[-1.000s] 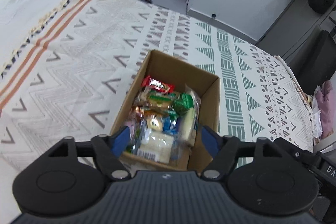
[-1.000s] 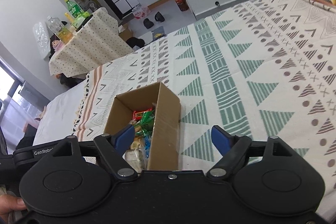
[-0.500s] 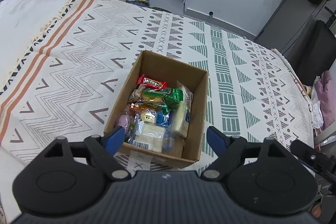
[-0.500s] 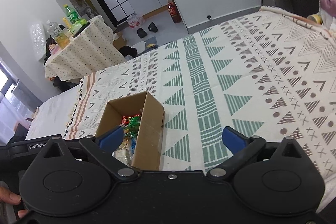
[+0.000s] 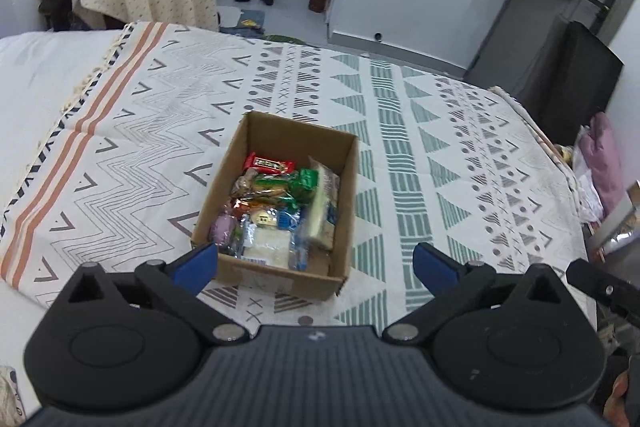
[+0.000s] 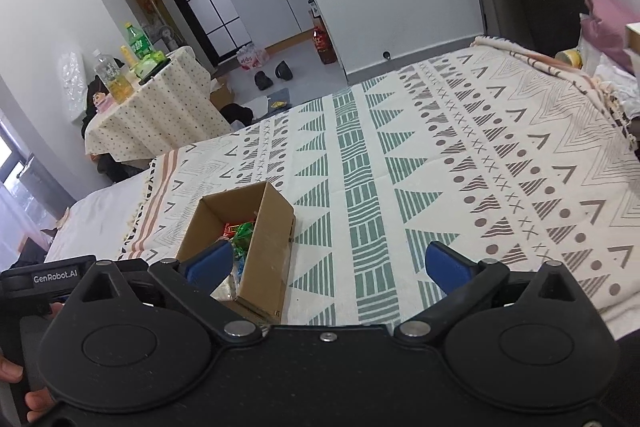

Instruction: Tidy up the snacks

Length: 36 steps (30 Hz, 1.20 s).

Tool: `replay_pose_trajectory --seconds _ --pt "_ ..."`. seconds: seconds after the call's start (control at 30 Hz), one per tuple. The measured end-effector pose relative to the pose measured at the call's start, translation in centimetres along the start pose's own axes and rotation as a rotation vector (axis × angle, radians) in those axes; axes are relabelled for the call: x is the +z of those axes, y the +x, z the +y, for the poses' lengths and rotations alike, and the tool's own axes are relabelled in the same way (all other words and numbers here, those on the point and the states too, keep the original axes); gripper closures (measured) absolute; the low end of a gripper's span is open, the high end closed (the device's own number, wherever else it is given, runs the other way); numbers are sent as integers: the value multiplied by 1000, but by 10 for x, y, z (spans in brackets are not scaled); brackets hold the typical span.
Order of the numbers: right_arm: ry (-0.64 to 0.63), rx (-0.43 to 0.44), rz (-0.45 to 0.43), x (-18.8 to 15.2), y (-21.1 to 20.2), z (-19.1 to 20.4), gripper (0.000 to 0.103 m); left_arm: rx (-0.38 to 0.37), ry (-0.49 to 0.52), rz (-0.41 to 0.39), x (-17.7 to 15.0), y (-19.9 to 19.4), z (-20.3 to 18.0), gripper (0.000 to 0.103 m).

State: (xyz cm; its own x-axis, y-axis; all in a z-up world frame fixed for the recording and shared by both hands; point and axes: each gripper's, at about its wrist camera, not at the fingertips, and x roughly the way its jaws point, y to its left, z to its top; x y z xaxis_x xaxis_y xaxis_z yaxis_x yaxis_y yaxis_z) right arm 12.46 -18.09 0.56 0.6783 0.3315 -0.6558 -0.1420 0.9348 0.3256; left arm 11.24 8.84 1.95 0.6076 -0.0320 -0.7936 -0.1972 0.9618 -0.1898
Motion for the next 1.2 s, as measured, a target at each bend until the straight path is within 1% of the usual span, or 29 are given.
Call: replay_pose_trajectory --seconds 0.1,0.17,0.33,0.43,0.5,0.77,1.03,1.2 --pt "-25 -4 -30 -5 -15 2 0 -11 27 -21 -9 -15 -6 0" --pt "-27 4 -32 -9 -22 2 0 -17 47 -38 -14 -25 -10 0" --pt "-29 16 -47 -16 -38 5 0 -33 50 -79 -24 -49 -14 0" --pt "-41 14 -49 -21 -46 7 0 -25 78 -102 -31 -63 -17 0" --pt "-51 17 -50 -24 -50 9 0 -27 79 -111 -35 -70 -16 0" --pt "-85 39 -61 -33 -75 20 0 2 103 -140 -52 -92 -12 0" --pt "-156 31 -47 -43 -96 33 0 -11 139 -171 -66 -113 -18 0" --pt "-172 22 -51 -47 -105 38 0 -19 147 -187 -73 -125 -19 0"
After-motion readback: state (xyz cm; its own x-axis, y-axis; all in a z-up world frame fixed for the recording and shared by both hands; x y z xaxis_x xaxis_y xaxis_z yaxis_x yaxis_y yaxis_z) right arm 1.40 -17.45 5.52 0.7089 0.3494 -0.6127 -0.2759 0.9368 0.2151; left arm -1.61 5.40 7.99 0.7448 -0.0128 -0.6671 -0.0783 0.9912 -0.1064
